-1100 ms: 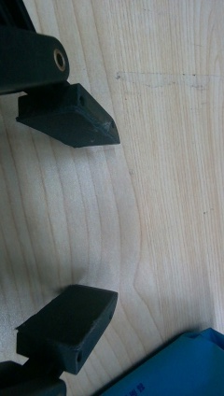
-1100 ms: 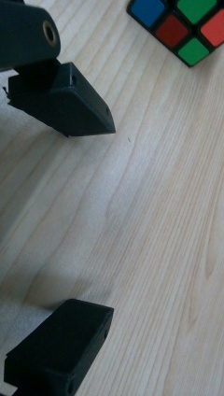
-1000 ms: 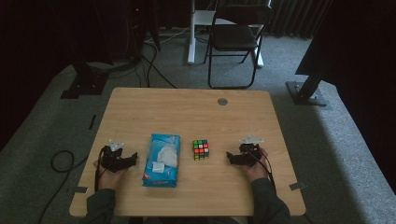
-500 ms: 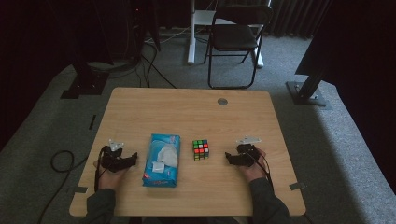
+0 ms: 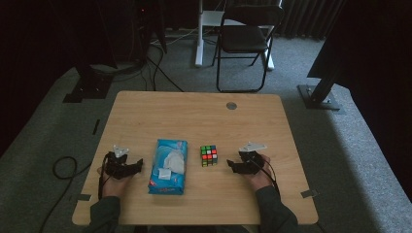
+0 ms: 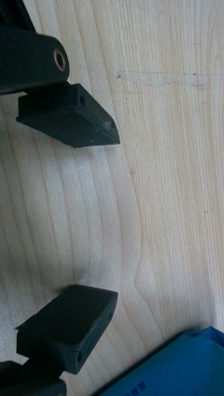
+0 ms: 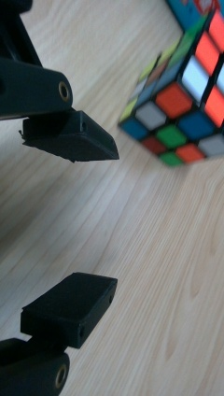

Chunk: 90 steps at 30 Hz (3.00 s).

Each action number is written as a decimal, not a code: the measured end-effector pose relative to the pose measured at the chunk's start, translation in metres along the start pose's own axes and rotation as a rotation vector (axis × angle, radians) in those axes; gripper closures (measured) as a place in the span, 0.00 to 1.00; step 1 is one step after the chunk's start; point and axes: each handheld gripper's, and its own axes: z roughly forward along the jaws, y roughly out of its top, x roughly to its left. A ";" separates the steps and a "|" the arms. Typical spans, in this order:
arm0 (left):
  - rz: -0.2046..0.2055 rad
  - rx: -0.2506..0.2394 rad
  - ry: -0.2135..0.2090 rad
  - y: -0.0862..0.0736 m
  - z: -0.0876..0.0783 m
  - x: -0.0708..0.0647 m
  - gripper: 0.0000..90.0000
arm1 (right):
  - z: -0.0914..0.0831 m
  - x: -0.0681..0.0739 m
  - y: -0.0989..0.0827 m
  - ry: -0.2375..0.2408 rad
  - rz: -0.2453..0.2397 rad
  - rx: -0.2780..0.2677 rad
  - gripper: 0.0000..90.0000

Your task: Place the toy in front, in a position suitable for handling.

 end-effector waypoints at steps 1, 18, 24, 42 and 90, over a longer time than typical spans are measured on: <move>0.003 -0.002 -0.002 0.000 0.000 0.000 0.24 | 0.000 0.002 0.001 0.011 -0.006 -0.003 0.35; 0.012 -0.008 -0.013 -0.001 -0.003 -0.003 0.35 | 0.027 0.040 0.021 0.140 -0.131 -0.014 0.29; 0.013 -0.007 -0.014 -0.001 -0.003 -0.003 0.35 | 0.034 0.045 0.024 0.144 -0.133 -0.020 0.32; 0.019 -0.005 -0.017 -0.001 -0.003 -0.003 0.35 | 0.046 0.042 0.041 0.098 -0.129 -0.025 0.39; 0.040 -0.199 -0.136 0.048 -0.093 -0.045 0.42 | 0.036 0.023 0.015 0.054 -0.091 0.018 0.40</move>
